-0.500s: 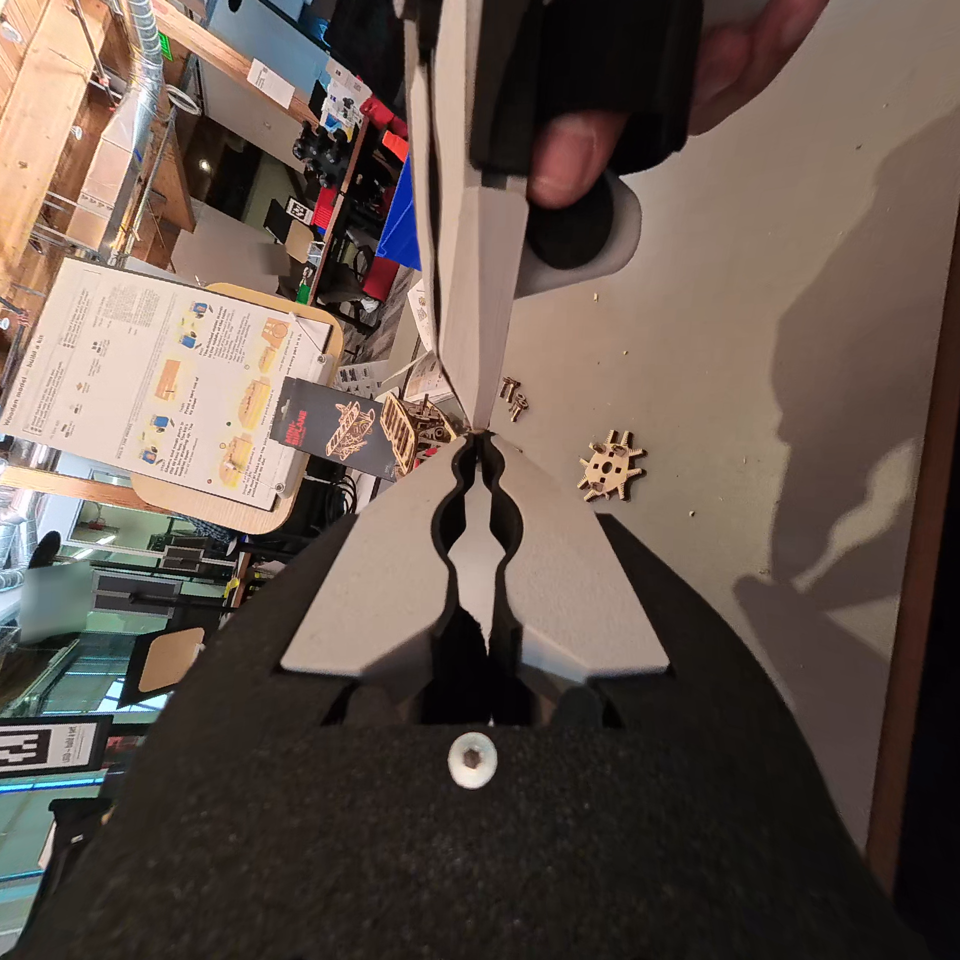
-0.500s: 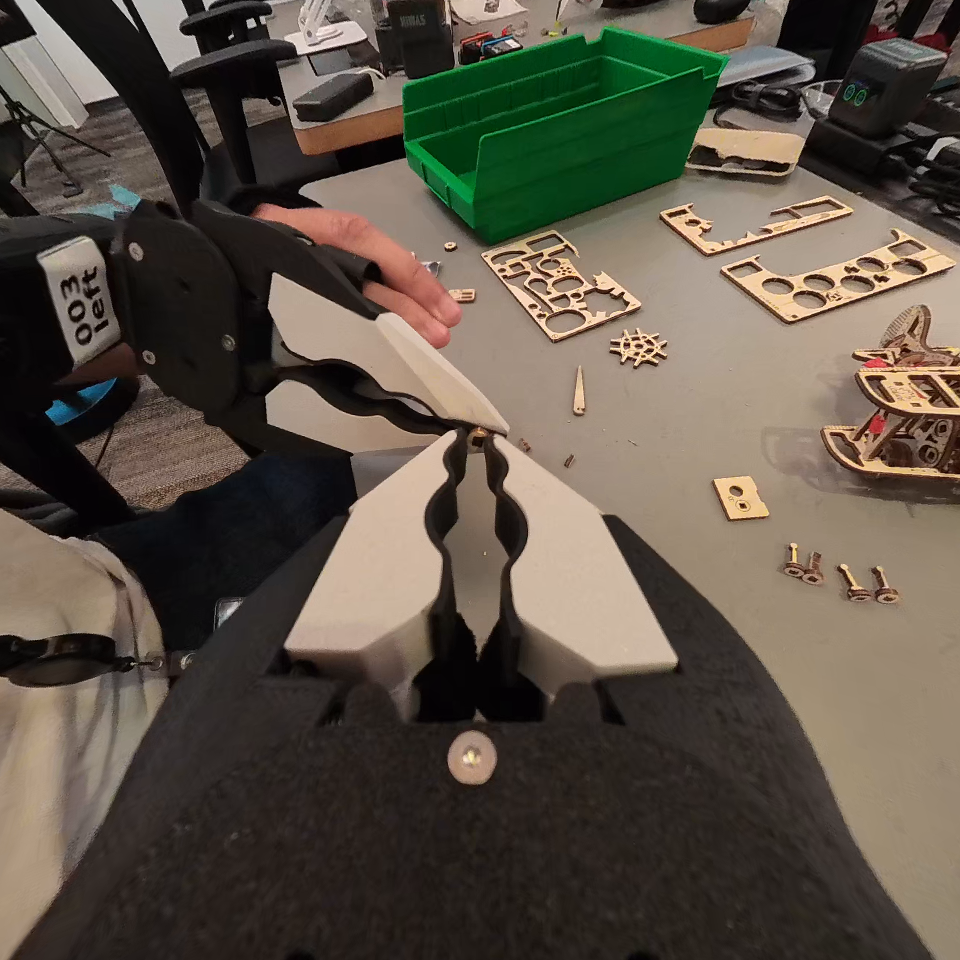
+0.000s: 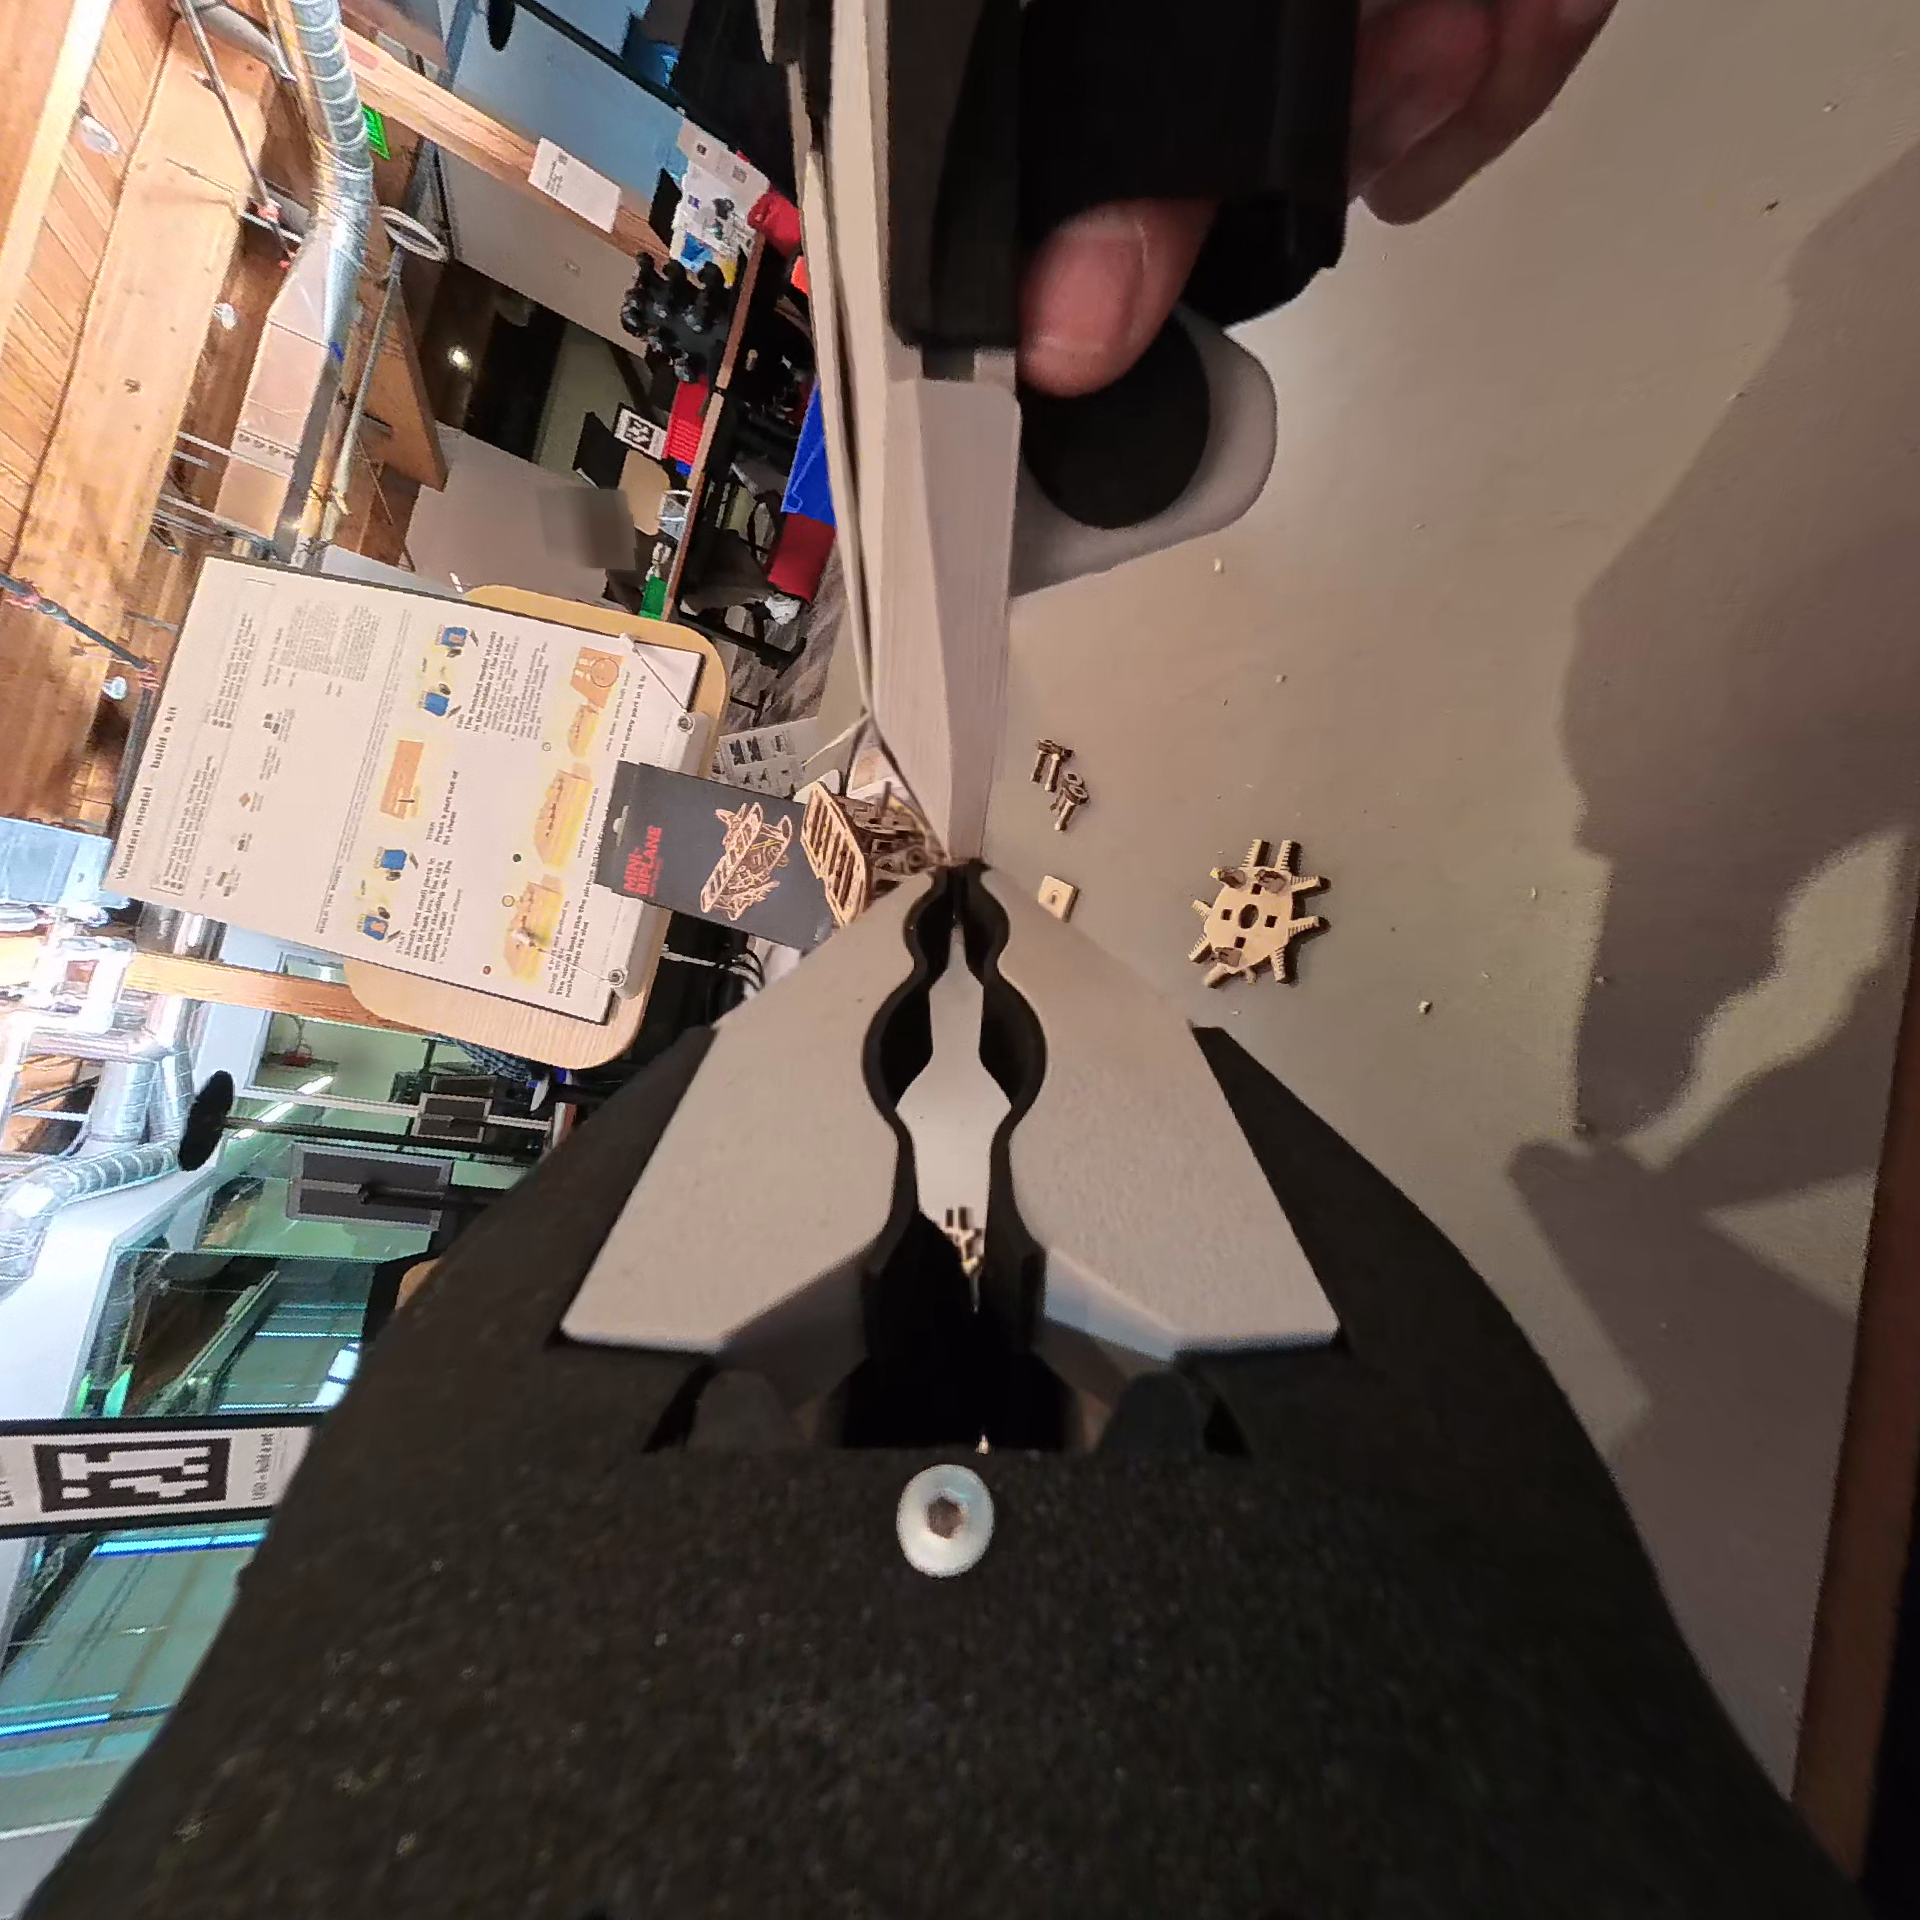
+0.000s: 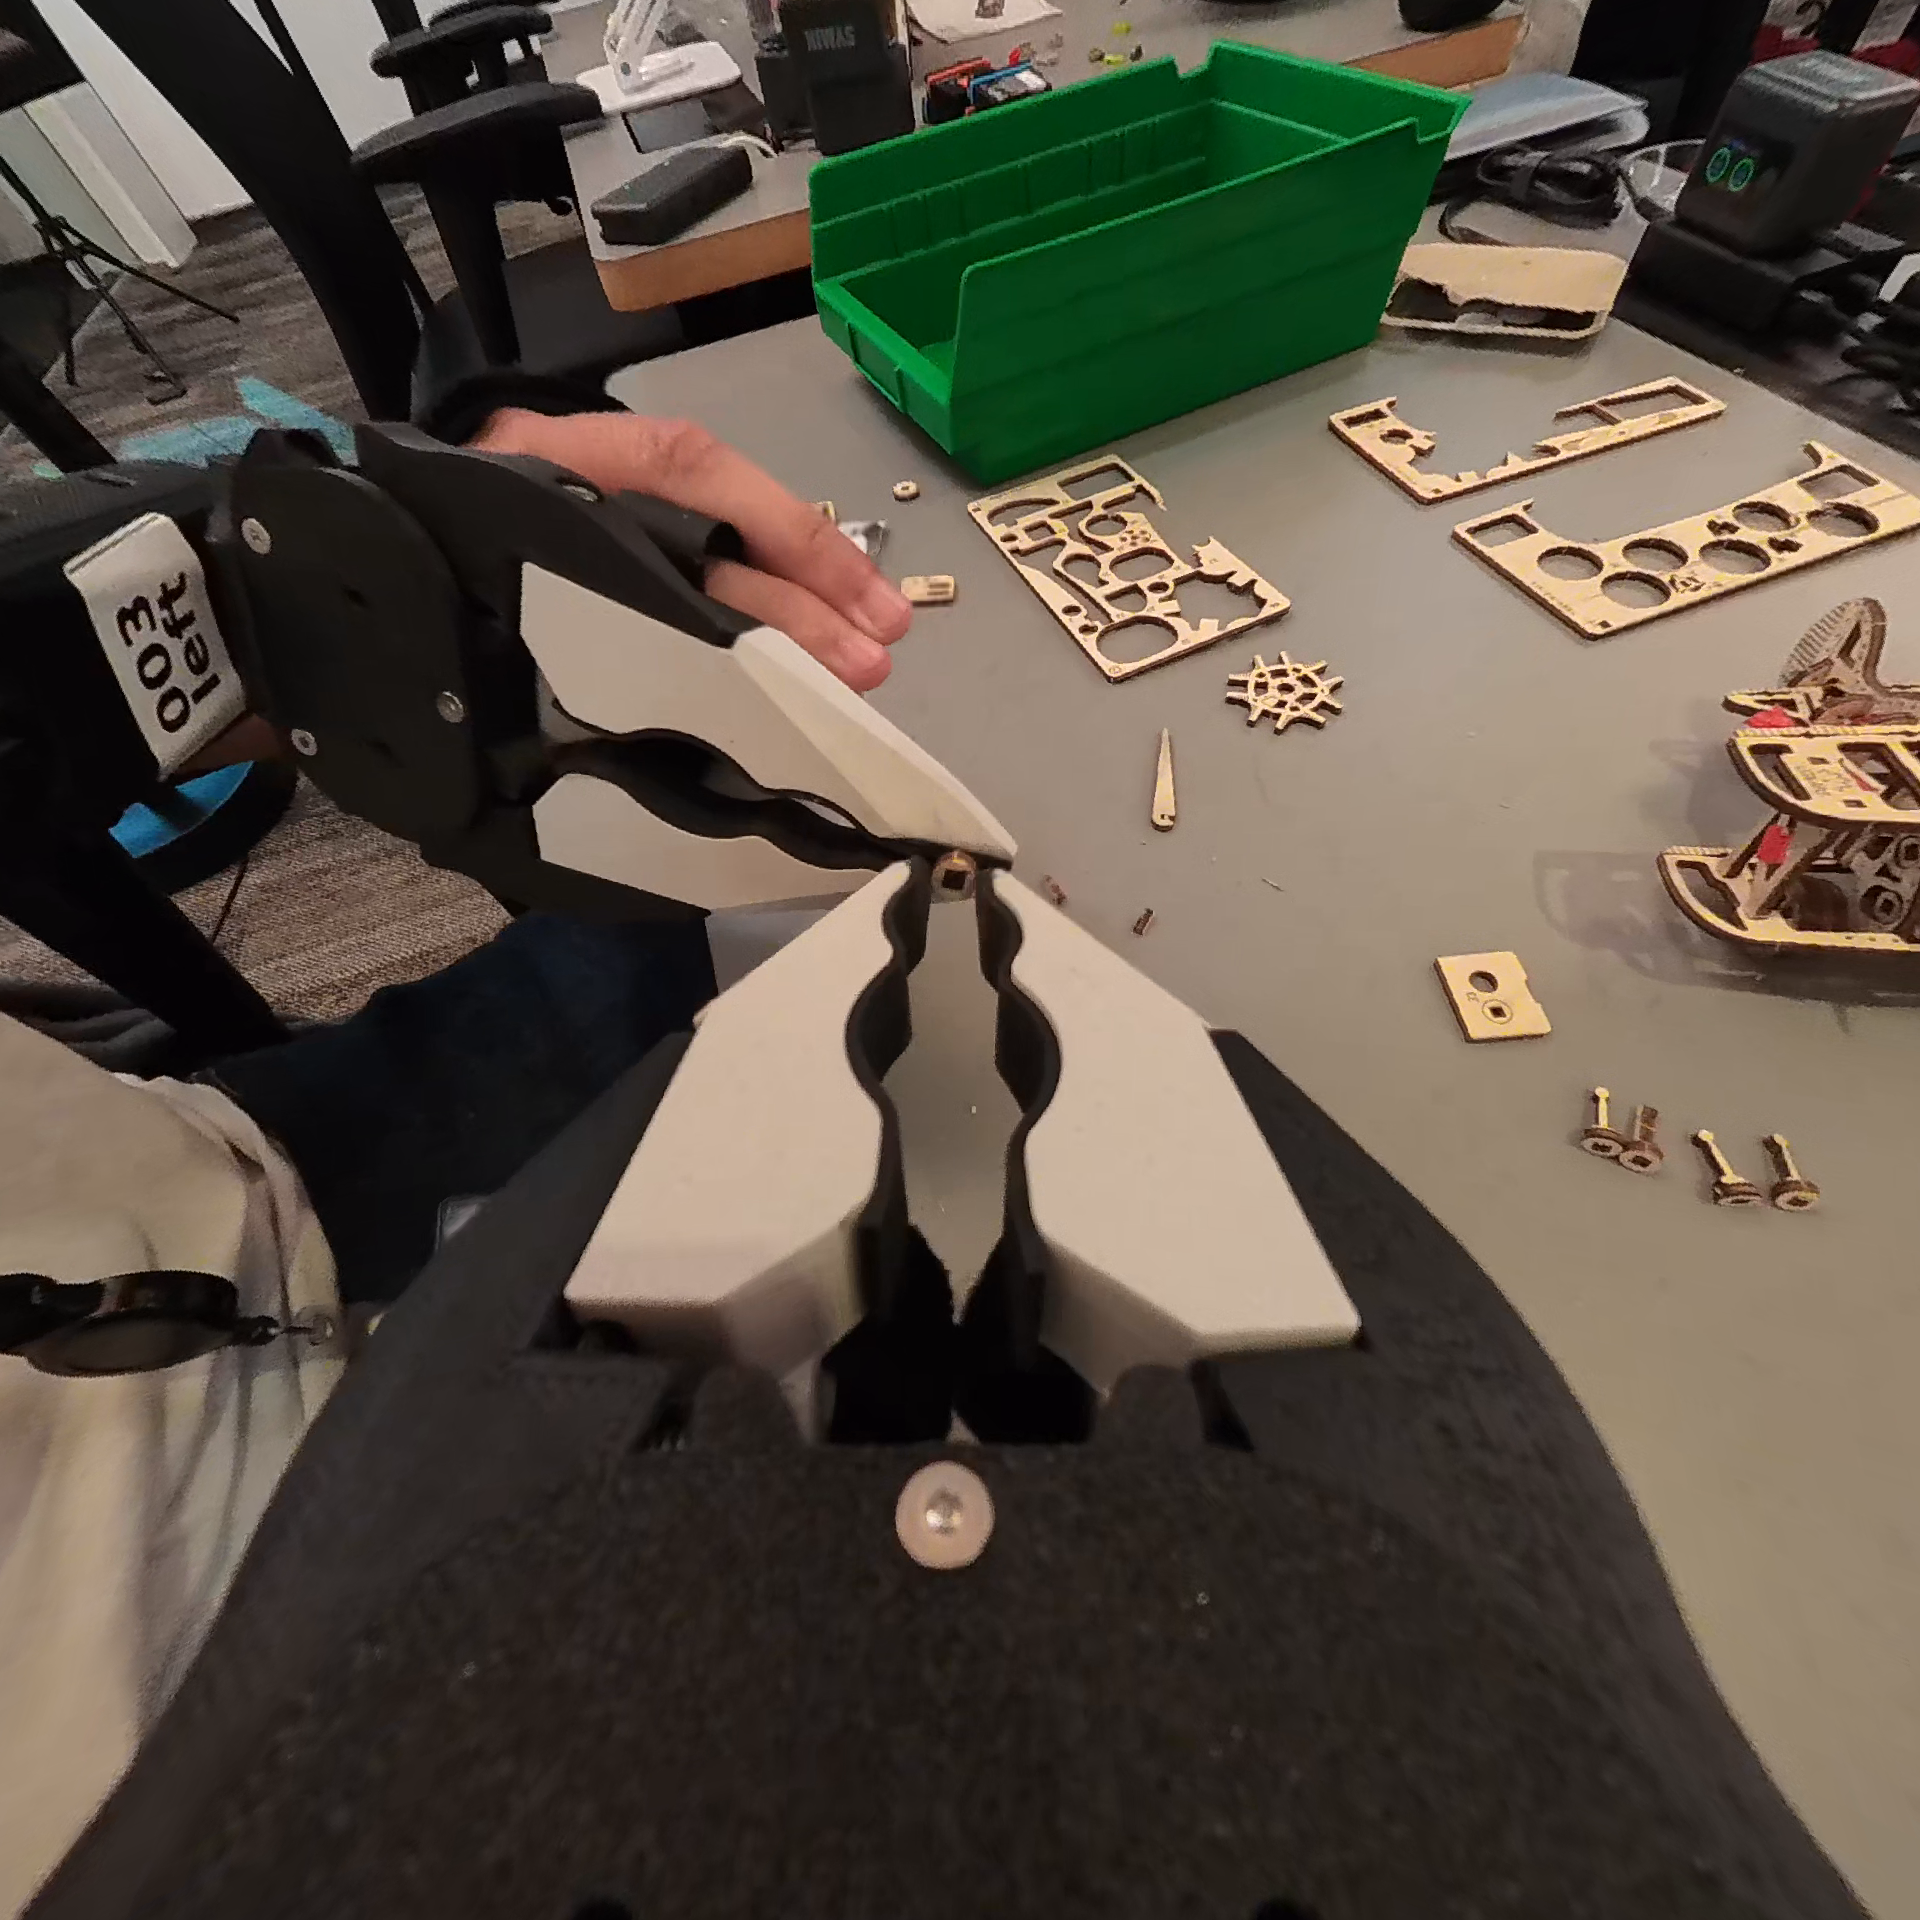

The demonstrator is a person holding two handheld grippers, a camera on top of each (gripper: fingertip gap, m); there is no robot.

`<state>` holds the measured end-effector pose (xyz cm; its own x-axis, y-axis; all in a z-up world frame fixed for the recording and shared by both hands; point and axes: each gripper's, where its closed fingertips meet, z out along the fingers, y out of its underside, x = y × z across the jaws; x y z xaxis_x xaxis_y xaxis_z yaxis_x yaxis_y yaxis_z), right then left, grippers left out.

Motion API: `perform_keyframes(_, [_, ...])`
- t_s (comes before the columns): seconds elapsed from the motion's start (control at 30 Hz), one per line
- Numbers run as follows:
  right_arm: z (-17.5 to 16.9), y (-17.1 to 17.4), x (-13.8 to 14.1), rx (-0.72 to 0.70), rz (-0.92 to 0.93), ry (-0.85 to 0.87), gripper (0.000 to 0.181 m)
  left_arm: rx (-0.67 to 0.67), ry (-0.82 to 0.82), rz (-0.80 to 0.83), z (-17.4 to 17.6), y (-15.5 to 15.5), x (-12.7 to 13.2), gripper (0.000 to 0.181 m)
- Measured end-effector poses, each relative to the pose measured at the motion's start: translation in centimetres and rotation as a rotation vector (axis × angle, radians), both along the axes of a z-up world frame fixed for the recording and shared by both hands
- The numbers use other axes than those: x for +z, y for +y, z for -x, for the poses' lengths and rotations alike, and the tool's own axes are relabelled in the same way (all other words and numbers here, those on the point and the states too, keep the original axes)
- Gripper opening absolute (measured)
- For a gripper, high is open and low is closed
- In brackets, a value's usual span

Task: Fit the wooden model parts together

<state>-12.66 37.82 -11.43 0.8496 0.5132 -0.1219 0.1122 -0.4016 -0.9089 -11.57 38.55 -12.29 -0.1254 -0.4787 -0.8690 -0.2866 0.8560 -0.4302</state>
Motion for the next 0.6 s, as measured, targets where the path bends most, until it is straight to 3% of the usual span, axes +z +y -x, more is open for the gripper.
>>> perform_keyframes(0.17, [0.29, -0.13, 0.23, 0.023, 0.014, 0.055, 0.019, 0.012, -0.007, 0.004, -0.01, 0.22, 0.12, 0.0])
perform_keyframes(0.47, [0.05, 0.02, 0.43, 0.012, -0.018, 0.039, 0.007, 0.004, -0.024, -0.02, 0.07, 0.08, 0.5, 0.0])
perform_keyframes(0.6, [0.01, -0.14, 0.42, 0.029, -0.006, 0.07, 0.01, -0.005, -0.027, -0.039, 0.12, -0.18, 0.57, 0.0])
